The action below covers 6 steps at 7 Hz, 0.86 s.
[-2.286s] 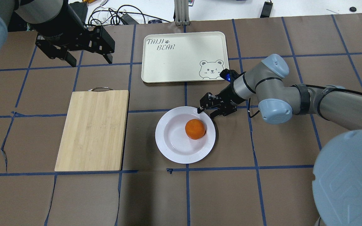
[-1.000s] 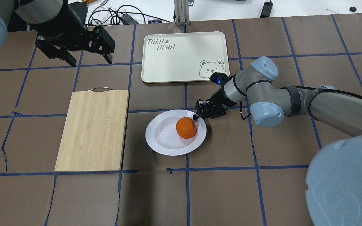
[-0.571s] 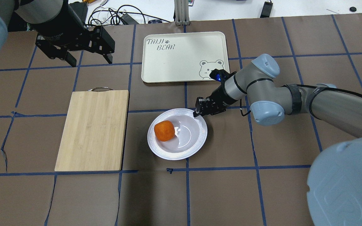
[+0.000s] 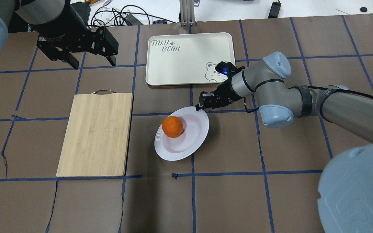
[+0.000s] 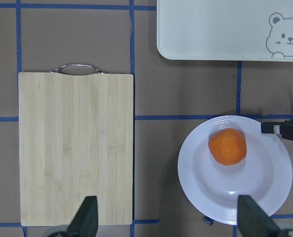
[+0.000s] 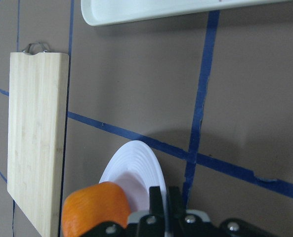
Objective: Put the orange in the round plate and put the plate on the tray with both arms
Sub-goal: 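Lift the bowl with the right gripper and carry it onto the tray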
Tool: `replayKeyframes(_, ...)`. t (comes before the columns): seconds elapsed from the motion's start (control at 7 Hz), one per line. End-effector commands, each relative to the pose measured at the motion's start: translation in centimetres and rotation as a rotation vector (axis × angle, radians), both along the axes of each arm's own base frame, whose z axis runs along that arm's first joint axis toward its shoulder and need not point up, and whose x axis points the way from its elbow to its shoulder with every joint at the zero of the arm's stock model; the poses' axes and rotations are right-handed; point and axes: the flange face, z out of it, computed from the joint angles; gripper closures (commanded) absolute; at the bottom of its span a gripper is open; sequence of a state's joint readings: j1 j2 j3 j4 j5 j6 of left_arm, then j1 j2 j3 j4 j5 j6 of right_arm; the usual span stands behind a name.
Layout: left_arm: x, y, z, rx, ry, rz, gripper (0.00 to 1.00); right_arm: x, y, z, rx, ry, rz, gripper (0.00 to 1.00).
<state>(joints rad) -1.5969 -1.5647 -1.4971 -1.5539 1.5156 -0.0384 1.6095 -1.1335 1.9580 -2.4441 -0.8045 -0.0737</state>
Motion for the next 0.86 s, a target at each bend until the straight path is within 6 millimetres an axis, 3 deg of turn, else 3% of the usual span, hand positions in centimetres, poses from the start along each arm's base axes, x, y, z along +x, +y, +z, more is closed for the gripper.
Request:
replayKeyframes(0.0,0.0,0.0,0.0,-0.001,0.0,0.0,0.0,0.0,-0.1,1.4,-0.027,-0.046,-0.002,1.0)
replayKeyframes(0.43,0.0,0.0,0.0,0.0,0.0,0.0,0.0,0.2,-0.1,2.0,-0.02,-0.142,-0.004,1.0)
replayKeyframes(0.71,0.0,0.0,0.0,0.0,0.0,0.0,0.0,-1.2,-0.5,2.1,-0.009,-0.186,-0.033,1.0)
